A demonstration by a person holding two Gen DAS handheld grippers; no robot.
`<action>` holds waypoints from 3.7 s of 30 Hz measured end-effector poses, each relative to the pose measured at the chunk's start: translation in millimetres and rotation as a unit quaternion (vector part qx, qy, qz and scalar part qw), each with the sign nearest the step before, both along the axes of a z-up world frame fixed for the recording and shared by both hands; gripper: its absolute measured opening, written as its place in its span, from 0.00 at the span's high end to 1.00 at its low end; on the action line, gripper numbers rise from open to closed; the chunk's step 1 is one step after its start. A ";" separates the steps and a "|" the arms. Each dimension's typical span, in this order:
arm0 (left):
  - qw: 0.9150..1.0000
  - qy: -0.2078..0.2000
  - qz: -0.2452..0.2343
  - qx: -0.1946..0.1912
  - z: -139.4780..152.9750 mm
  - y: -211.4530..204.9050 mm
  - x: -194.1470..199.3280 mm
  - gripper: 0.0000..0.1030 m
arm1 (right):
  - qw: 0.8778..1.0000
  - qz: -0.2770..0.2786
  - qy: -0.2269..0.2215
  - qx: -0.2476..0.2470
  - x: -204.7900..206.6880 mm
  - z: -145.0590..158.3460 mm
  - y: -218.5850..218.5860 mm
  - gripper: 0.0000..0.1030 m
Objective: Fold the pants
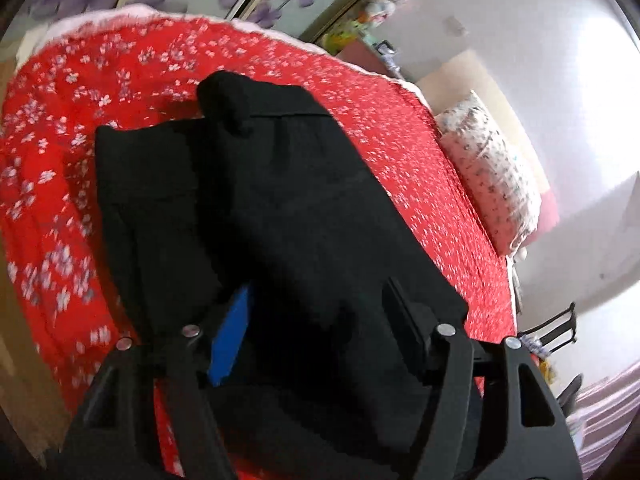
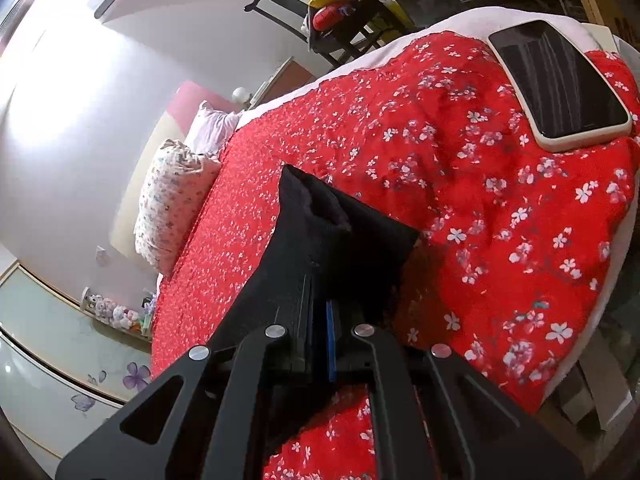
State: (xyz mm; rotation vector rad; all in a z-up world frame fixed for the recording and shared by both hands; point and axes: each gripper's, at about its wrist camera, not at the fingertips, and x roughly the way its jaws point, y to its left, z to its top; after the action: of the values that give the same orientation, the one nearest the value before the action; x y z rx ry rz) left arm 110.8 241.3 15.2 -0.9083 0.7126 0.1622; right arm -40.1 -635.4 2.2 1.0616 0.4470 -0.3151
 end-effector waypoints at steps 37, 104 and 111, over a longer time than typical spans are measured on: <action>0.996 -0.022 -0.008 0.081 -2.3 14.3 -43.4 0.85 | 0.998 -0.003 0.050 -0.026 8.9 11.0 -10.9 0.95; 0.997 -0.047 -0.051 0.019 9.2 30.6 -53.7 0.91 | 0.929 0.339 -0.077 0.124 60.8 -8.1 254.6 0.97; 0.999 -0.004 -0.044 0.008 -19.7 37.7 -48.4 0.80 | 0.935 0.339 0.029 0.102 69.3 -33.0 248.6 0.97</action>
State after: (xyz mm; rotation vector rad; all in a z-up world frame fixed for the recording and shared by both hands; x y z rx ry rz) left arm 62.4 279.0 -4.5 -0.8597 0.7416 0.0857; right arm 29.2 -386.8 -30.8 1.0342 0.8804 0.3219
